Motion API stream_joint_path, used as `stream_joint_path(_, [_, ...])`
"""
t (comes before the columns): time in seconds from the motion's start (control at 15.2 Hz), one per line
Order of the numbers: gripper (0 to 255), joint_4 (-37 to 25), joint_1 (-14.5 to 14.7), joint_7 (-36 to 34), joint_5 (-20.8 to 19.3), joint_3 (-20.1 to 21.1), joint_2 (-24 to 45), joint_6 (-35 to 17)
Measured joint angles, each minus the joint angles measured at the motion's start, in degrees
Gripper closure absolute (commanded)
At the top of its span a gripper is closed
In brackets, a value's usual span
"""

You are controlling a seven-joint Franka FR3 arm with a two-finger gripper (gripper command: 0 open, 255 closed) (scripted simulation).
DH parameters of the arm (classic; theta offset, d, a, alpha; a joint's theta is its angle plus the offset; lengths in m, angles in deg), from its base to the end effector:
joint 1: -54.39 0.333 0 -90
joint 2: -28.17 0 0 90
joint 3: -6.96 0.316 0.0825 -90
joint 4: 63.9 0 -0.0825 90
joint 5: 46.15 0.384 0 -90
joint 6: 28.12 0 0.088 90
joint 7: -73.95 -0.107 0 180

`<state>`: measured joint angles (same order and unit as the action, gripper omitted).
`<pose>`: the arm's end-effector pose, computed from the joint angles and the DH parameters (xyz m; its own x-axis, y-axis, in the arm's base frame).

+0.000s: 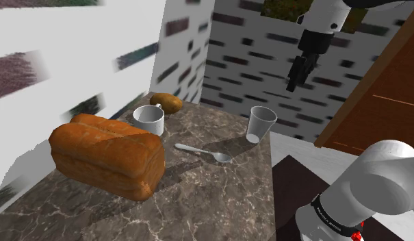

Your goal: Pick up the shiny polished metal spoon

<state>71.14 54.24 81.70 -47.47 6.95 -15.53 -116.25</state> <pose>0.3090 -0.0034 0.5802 0.9896 0.1314 -0.0586 0.1325 -0.9911 0.0152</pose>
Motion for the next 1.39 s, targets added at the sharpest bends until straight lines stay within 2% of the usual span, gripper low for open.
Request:
stream_joint_path(0.13, [0,0.8,0.3,-0.2,0.4,0.2,0.0,-1.0])
stream_joint_path(0.26, [0,2.9,1.1,-0.5,1.6,1.0,0.1,-4.0])
stream_joint_path(1.06, [0,13.0,8.8,-2.9,11.1,8.3,6.9,-27.7])
stream_joint_path(1.39, [0,13.1,12.1,-3.6,14.6,12.0,13.6,-38.5])
